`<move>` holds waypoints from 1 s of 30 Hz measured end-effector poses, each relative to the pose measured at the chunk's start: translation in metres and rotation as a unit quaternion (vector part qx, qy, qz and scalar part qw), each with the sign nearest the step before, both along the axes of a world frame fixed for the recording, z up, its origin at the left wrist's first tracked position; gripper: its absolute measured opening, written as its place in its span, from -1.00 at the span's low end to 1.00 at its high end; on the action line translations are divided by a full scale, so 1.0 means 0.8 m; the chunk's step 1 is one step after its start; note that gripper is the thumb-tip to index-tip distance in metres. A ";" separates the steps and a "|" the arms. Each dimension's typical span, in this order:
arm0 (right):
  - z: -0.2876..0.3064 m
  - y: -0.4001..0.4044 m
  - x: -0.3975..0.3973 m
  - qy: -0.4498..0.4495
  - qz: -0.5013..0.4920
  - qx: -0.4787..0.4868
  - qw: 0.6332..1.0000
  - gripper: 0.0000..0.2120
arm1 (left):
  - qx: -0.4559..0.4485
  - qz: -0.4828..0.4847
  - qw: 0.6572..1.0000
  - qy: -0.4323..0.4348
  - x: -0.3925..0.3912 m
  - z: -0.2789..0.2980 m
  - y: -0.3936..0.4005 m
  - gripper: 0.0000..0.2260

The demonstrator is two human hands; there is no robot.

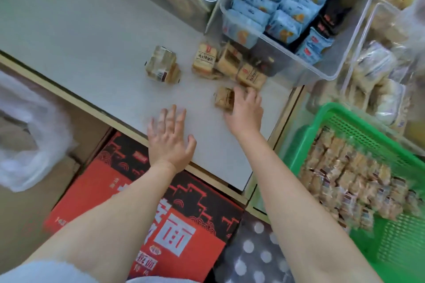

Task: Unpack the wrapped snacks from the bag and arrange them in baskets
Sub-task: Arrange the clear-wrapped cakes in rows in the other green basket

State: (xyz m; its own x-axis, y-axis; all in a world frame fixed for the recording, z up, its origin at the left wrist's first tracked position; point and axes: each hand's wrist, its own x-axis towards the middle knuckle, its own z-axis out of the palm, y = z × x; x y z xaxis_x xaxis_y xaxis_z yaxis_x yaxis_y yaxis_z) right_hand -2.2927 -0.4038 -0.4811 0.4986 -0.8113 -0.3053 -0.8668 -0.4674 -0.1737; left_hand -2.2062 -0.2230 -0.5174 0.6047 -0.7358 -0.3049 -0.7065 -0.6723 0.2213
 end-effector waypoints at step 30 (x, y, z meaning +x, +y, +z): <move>0.104 0.121 -0.119 -0.351 -0.336 0.447 0.751 -0.48 | -0.172 0.169 0.903 0.355 -0.027 0.093 0.010 -0.47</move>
State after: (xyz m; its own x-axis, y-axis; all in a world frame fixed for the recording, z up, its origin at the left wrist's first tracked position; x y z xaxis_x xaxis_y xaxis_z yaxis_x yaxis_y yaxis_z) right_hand -2.3881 -0.3067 -0.3978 0.3615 -0.5784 -0.7313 -0.4033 0.6102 -0.6820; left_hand -2.2279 -0.2147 -0.4433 0.5543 -0.6709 -0.4927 -0.0724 -0.6286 0.7744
